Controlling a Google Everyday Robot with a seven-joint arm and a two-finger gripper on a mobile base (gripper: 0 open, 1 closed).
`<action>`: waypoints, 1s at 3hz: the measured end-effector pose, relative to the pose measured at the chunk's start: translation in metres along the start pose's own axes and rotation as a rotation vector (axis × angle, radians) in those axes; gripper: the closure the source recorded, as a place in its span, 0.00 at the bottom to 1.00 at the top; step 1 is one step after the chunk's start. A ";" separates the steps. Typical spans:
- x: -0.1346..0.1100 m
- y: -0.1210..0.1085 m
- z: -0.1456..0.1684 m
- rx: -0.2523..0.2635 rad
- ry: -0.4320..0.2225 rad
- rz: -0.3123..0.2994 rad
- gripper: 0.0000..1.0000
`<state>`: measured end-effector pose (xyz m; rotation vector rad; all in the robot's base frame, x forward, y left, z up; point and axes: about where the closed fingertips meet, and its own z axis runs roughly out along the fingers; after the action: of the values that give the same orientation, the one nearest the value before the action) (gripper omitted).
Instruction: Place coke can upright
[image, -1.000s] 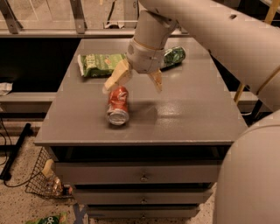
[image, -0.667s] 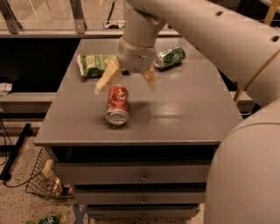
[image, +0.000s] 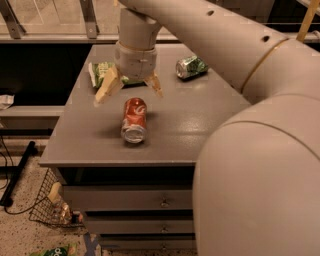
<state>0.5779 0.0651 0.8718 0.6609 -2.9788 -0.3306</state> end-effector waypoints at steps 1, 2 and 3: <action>-0.013 0.005 0.013 0.015 0.024 0.006 0.00; -0.012 0.002 0.026 0.021 0.049 0.038 0.00; -0.003 -0.004 0.033 0.035 0.071 0.077 0.00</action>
Offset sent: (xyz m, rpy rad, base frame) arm -0.0152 -0.0109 -0.0416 -0.1373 0.1528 -0.0479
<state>0.5782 0.0688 0.8382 0.5474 -2.9387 -0.2453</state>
